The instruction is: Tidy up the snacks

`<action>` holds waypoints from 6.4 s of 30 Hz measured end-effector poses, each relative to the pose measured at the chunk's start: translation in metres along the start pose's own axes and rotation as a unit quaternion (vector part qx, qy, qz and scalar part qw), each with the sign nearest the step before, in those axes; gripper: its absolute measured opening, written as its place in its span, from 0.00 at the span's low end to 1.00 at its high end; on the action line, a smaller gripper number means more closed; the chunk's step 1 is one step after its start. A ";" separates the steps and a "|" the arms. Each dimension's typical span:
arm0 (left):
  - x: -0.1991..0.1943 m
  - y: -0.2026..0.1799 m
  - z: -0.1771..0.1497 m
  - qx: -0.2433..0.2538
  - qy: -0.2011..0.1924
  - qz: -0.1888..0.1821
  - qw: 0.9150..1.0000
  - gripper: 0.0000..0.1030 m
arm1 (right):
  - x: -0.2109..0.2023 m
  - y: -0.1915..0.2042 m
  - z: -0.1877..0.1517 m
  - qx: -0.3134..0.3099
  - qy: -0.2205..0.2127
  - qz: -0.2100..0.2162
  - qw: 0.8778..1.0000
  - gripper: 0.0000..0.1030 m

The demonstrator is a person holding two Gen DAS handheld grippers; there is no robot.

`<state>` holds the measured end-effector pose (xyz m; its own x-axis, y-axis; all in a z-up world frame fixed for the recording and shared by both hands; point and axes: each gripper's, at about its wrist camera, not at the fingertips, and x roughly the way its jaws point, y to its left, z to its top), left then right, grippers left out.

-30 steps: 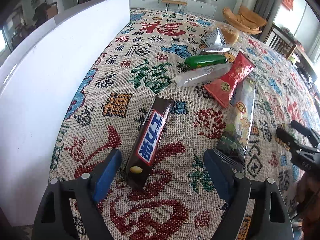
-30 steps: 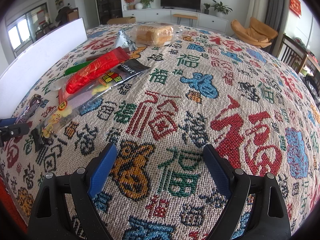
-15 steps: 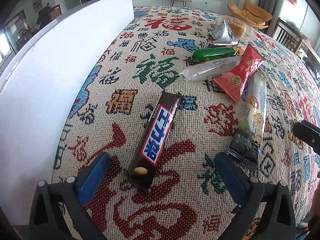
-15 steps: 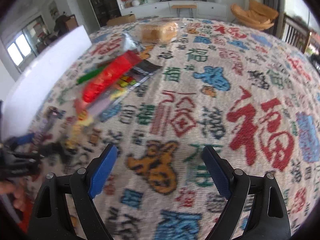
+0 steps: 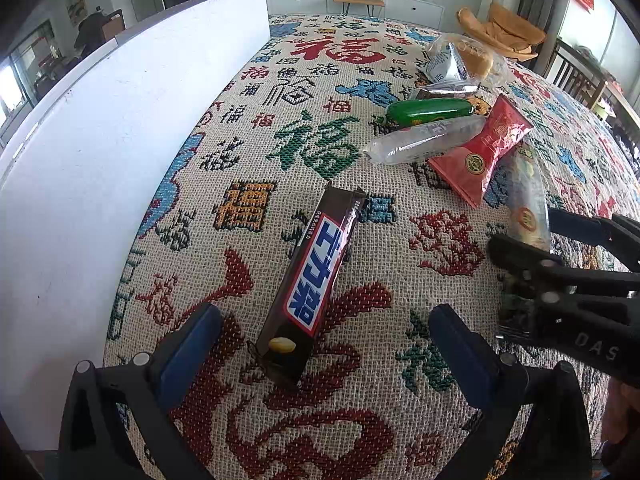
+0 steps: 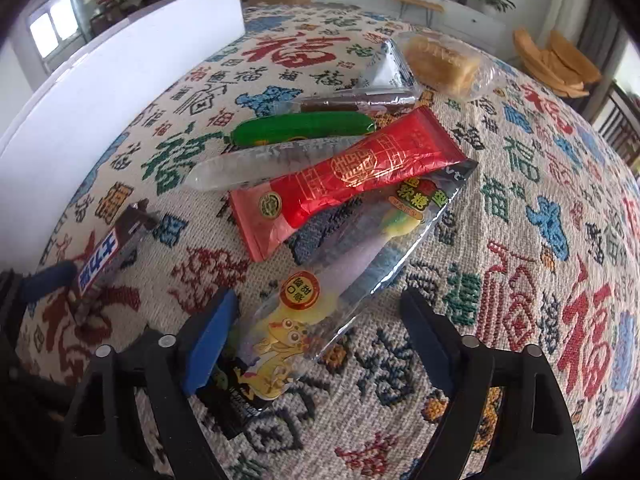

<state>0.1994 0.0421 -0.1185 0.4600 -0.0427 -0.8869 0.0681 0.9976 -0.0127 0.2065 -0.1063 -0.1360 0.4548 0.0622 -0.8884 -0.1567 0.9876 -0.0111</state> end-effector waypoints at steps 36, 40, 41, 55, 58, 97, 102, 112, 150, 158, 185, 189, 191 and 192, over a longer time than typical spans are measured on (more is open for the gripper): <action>-0.006 0.009 0.025 0.052 0.032 -0.026 0.998 0.17 | 0.010 -0.062 0.032 -0.042 0.127 0.023 0.991 0.27; -0.020 0.009 0.010 0.050 0.017 -0.049 0.997 0.17 | 0.000 -0.075 0.022 -0.028 0.124 0.047 0.991 0.17; -0.026 0.013 0.005 0.039 0.013 -0.060 0.997 0.17 | -0.005 -0.082 0.017 -0.016 0.122 0.057 0.991 0.17; -0.069 0.016 -0.012 -0.033 -0.017 -0.138 0.990 0.17 | -0.051 -0.131 -0.019 0.059 0.122 0.105 0.985 0.17; -0.093 0.022 -0.012 -0.052 -0.040 -0.153 0.986 0.17 | -0.058 -0.109 -0.015 0.034 0.120 0.131 0.983 0.17; -0.109 0.022 -0.008 -0.057 -0.084 -0.131 0.986 0.84 | -0.064 -0.059 0.004 -0.072 -0.078 0.043 0.993 0.61; -0.059 -0.023 -0.002 -0.025 -0.049 -0.107 0.993 0.84 | -0.052 -0.133 -0.055 -0.004 -0.059 -0.031 0.998 0.61; -0.014 -0.025 -0.011 -0.017 -0.025 -0.024 0.999 0.84 | -0.045 -0.154 -0.072 0.060 -0.087 -0.048 0.993 0.76; -0.006 -0.032 -0.014 0.001 -0.021 0.001 1.000 1.00 | -0.040 -0.161 -0.076 0.071 -0.084 -0.051 0.993 0.82; -0.019 -0.018 -0.016 -0.031 -0.045 -0.010 0.998 1.00 | -0.040 -0.161 -0.076 0.071 -0.084 -0.051 0.993 0.82; -0.007 -0.019 -0.014 -0.031 -0.024 0.013 0.999 1.00 | 0.030 -0.066 0.062 0.164 0.027 0.143 0.976 0.51; -0.007 -0.019 -0.014 -0.033 -0.024 0.010 0.999 1.00 | 0.025 -0.065 0.067 0.163 0.027 0.138 0.976 0.19; -0.007 -0.019 -0.014 -0.033 -0.025 0.011 0.999 1.00 | 0.013 -0.071 0.064 0.140 0.031 0.131 0.981 0.18; -0.006 -0.019 -0.014 -0.032 -0.024 0.012 0.999 1.00 | 0.007 -0.076 0.063 0.129 0.033 0.131 0.982 0.18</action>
<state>0.1830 0.0238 -0.1189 0.5036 -0.0193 -0.8637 0.0007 0.9998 -0.0220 0.2770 -0.1721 -0.1130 0.3691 0.3174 -0.8735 -0.0298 0.9434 0.3303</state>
